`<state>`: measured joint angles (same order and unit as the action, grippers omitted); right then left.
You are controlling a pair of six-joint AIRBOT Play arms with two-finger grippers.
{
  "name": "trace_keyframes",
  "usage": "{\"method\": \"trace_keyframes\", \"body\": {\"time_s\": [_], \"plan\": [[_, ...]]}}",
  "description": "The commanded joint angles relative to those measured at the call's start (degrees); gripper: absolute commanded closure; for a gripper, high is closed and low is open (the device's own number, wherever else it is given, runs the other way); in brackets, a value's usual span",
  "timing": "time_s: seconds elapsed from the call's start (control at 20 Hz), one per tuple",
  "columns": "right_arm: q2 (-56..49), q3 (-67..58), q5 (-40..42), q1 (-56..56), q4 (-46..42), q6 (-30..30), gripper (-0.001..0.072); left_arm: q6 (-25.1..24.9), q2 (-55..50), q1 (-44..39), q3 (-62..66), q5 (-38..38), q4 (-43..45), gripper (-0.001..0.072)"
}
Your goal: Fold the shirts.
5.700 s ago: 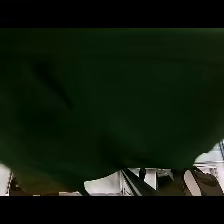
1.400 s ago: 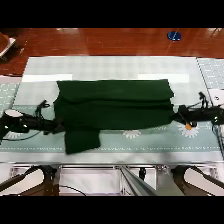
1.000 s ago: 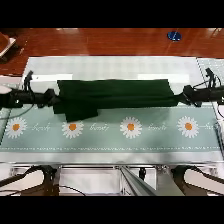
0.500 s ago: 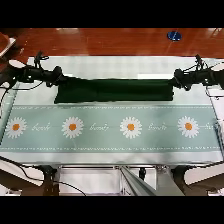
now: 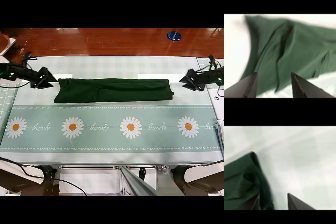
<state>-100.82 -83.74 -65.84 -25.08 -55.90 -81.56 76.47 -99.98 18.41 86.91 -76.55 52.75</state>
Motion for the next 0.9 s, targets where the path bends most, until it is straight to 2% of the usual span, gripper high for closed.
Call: {"method": "trace_keyframes", "body": {"time_s": [0.0, 0.1, 0.2, 0.35, 0.5, 0.55, 0.6, 0.65, 0.7, 0.75, 0.8, 0.85], "plan": [[0.1, 2.4, -1.1, -2.0, -2.5, -1.6, 0.0304, -1.0, 8.8, 2.2, -9.0, 5.9, 2.1, 0.0201], [-1.3, 3.0, -0.4, -0.7, 0.1, -0.7, 0.0304, -1.1, 16.5, 0.8, -18.9, 17.2, -1.1, 0.0201], [-3.5, 3.0, -0.5, 0.9, 4.9, 0.7, 0.0304, -2.4, 23.0, -1.8, -26.8, 24.8, -3.1, 0.0201], [-6.0, 3.0, -0.4, 3.7, 9.7, 2.4, 0.0304, -3.2, 27.2, -6.0, -31.0, 26.0, -3.1, 0.0201], [-7.5, 3.0, -1.9, 7.5, 10.4, 2.4, 0.0307, -3.8, 26.1, -11.0, -31.0, 27.8, -3.6, 0.0201], [-7.4, 2.9, -1.9, 8.9, 10.4, 2.4, 0.0349, -3.8, 25.2, -12.7, -31.0, 28.6, -4.5, 0.0201], [-7.2, 2.6, -2.3, 9.9, 10.4, 2.6, 0.0355, -3.8, 24.5, -14.1, -31.0, 29.0, -5.8, 0.0201], [-6.8, 1.8, -3.5, 10.5, 10.3, 3.8, 0.0445, -3.8, 24.0, -15.5, -31.0, 29.3, -7.0, 0.0202], [-6.0, 1.0, -5.0, 10.5, 10.3, 4.6, 0.0664, -3.8, 23.6, -16.8, -31.0, 29.6, -8.1, 0.0202], [-4.4, 0.9, -5.8, 10.3, 10.2, 5.6, 0.0683, -3.8, 23.4, -17.9, -31.0, 29.7, -8.5, 0.0210], [-2.3, 0.9, -6.4, 9.7, 8.8, 5.9, 0.0683, -3.8, 23.4, -19.0, -31.0, 29.6, -8.7, 0.0354], [0.5, 0.9, -7.5, 9.3, 6.0, 5.8, 0.0683, -3.8, 23.4, -20.1, -31.0, 29.6, -8.7, 0.0644]]}}
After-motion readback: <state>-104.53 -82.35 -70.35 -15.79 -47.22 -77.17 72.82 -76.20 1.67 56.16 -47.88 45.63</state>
